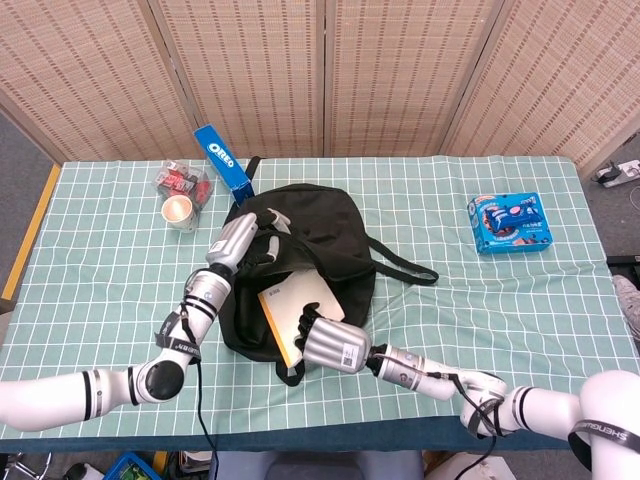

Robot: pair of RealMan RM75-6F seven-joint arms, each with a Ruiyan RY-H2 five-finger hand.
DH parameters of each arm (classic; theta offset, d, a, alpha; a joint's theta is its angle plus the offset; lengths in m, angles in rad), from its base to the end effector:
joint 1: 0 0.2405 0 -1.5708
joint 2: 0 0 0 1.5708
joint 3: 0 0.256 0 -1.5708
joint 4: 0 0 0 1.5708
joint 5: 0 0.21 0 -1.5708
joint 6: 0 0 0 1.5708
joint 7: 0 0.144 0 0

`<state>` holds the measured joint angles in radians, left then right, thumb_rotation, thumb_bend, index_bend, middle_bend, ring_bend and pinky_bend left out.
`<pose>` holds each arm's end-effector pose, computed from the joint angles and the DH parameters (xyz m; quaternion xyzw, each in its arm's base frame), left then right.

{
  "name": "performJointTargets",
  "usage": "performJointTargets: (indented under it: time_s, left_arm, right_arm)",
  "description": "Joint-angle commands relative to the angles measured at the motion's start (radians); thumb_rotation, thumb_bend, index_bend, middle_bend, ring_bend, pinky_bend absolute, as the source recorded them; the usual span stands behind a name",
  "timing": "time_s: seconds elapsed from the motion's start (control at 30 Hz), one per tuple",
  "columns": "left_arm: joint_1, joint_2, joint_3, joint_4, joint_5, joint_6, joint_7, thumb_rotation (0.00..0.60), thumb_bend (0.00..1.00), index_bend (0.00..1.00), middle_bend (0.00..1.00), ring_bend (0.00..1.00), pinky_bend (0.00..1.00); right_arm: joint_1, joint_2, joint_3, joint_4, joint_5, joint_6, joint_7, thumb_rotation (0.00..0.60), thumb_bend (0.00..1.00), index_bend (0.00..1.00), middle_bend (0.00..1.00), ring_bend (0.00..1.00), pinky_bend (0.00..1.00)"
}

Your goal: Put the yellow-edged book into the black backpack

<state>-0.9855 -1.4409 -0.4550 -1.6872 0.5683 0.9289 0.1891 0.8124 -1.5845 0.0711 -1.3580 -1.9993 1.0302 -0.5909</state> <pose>-0.0336 0.3946 0.0367 -0.5859 -0.5689 -0.4843 0.3139 -0.0840 -0.2813 -0.0429 0.8562 0.1610 0.3903 0.2978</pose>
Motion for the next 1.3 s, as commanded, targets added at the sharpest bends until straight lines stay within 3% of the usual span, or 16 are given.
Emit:
performJointTargets:
  time_s: [0.03,0.37,0.73,1.13,1.3]
  left_arm:
    - [0.001,-0.001,0.012,-0.009,0.020,0.006,-0.004,0.600,0.65,0.57,0.30,0.30,0.25]
    - [0.003,0.007,0.039,-0.029,0.056,0.020,-0.008,0.600,0.65,0.56,0.30,0.30,0.25]
    - [0.003,0.022,0.036,-0.031,0.037,0.026,-0.024,0.600,0.65,0.56,0.30,0.30,0.25]
    - [0.005,0.046,0.021,-0.013,-0.005,0.014,-0.056,0.600,0.65,0.56,0.30,0.30,0.25]
    - [0.010,0.066,0.016,-0.035,-0.014,0.000,-0.074,0.600,0.65,0.56,0.30,0.30,0.25]
  right_arm:
    - [-0.016,-0.023,-0.019,-0.004,0.032,-0.026,-0.033,0.600,0.48,0.86,0.62,0.49,0.44]
    - [-0.027,-0.084,0.016,0.049,0.157,-0.090,-0.125,0.600,0.46,0.86,0.61,0.49,0.44]
    - [0.025,-0.153,0.071,0.147,0.237,-0.101,-0.100,0.600,0.45,0.86,0.61,0.49,0.44]
    - [0.080,-0.209,0.077,0.233,0.280,-0.127,-0.106,0.600,0.41,0.86,0.59,0.48,0.44]
    - [0.093,-0.245,0.062,0.310,0.266,-0.078,-0.037,0.600,0.39,0.86,0.58,0.48,0.44]
